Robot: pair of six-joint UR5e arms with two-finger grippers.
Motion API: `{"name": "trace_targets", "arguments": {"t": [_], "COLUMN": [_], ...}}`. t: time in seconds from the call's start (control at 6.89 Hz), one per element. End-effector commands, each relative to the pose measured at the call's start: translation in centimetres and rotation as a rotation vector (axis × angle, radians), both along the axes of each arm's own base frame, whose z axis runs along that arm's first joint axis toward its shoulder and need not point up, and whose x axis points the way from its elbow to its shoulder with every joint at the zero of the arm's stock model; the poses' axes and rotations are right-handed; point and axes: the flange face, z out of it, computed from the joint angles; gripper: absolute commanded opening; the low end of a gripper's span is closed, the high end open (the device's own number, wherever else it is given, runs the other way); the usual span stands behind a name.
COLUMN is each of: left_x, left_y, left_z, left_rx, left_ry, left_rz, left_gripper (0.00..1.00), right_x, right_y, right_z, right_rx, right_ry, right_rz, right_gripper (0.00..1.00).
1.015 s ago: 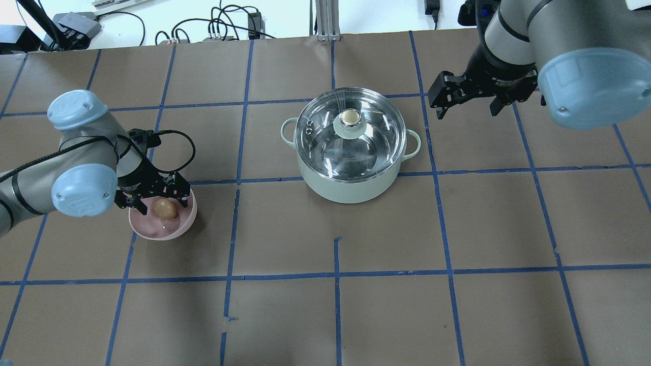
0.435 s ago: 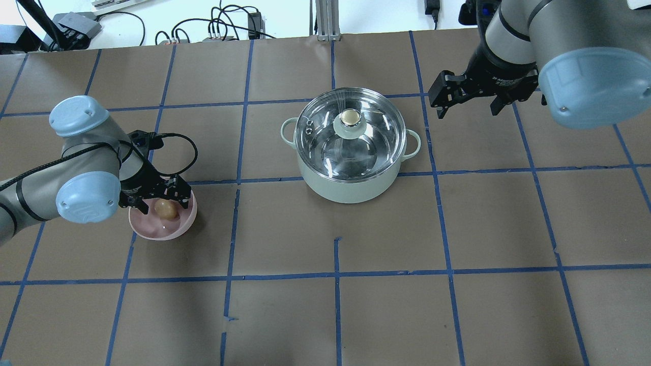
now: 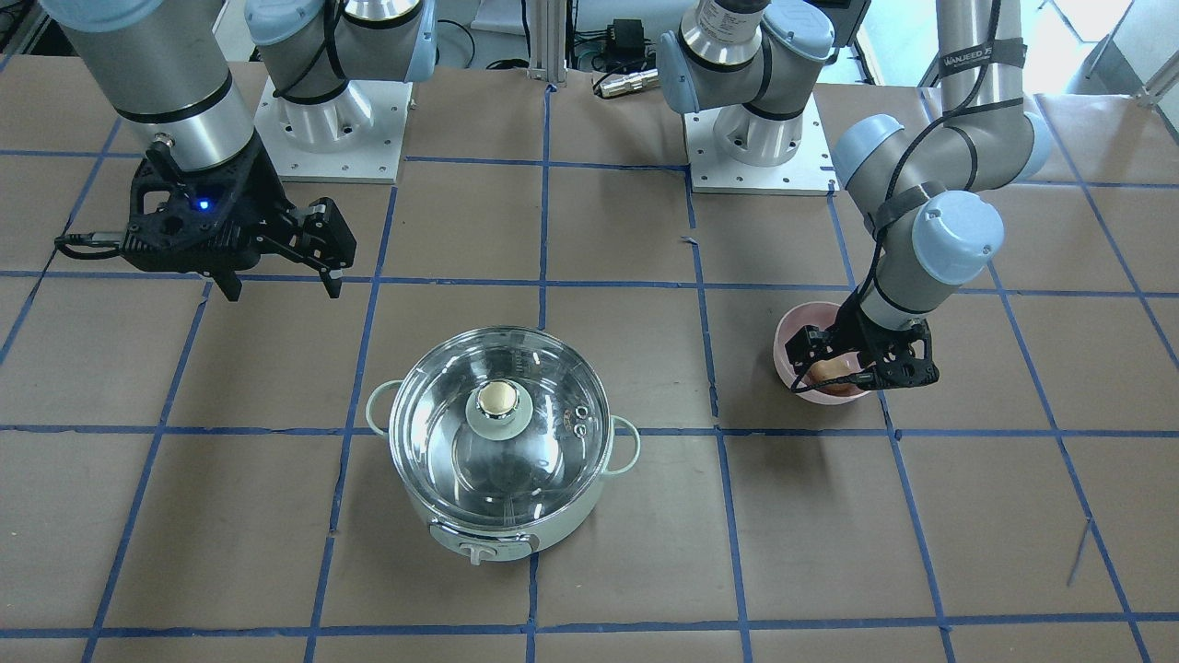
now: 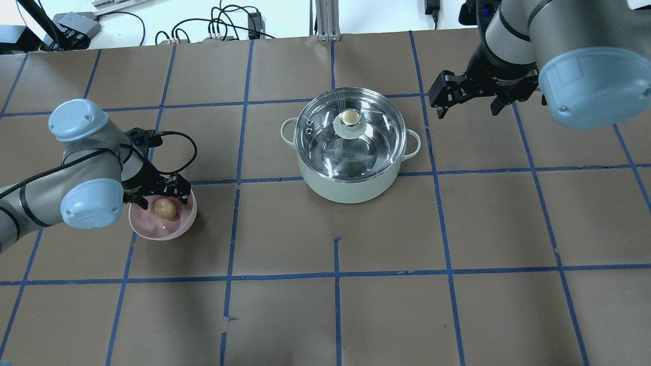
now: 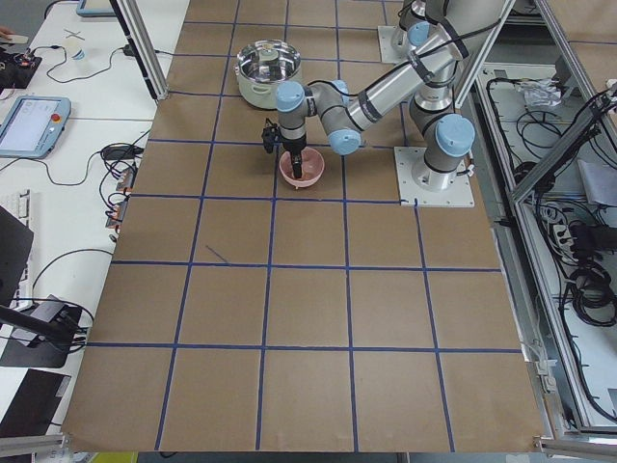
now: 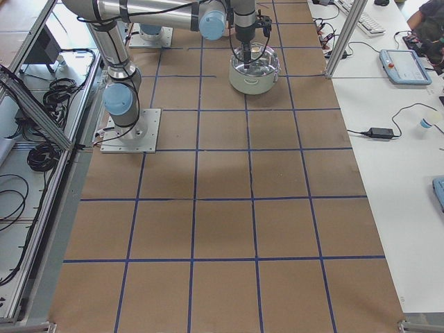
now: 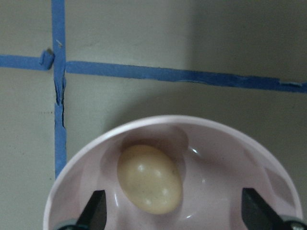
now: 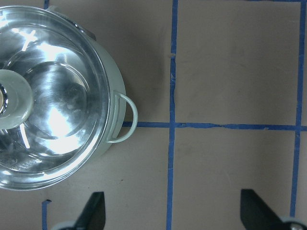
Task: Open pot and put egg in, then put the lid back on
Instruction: 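Lower the left gripper around the egg and close on it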
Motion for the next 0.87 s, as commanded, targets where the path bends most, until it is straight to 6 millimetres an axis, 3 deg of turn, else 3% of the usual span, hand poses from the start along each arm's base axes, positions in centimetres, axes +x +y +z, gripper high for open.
{"name": "trace_targets", "arguments": {"t": [0.0,0.73], "left_x": [0.0,0.2], "left_y": [0.1,-0.1], "left_z": [-0.1,-1.8], "left_rx": [-0.017,0.019], "left_ry": [0.009,0.015], "left_rz": [0.0,0.003], "left_gripper": [0.98,0.95], "right_x": [0.0,0.0], "right_y": [0.0,0.2], "right_z": [-0.1,-0.7], "right_rx": [0.002,0.013], "right_ry": [0.0,-0.002], "right_rz": [0.002,-0.001], "right_gripper": [1.0,1.0]}}
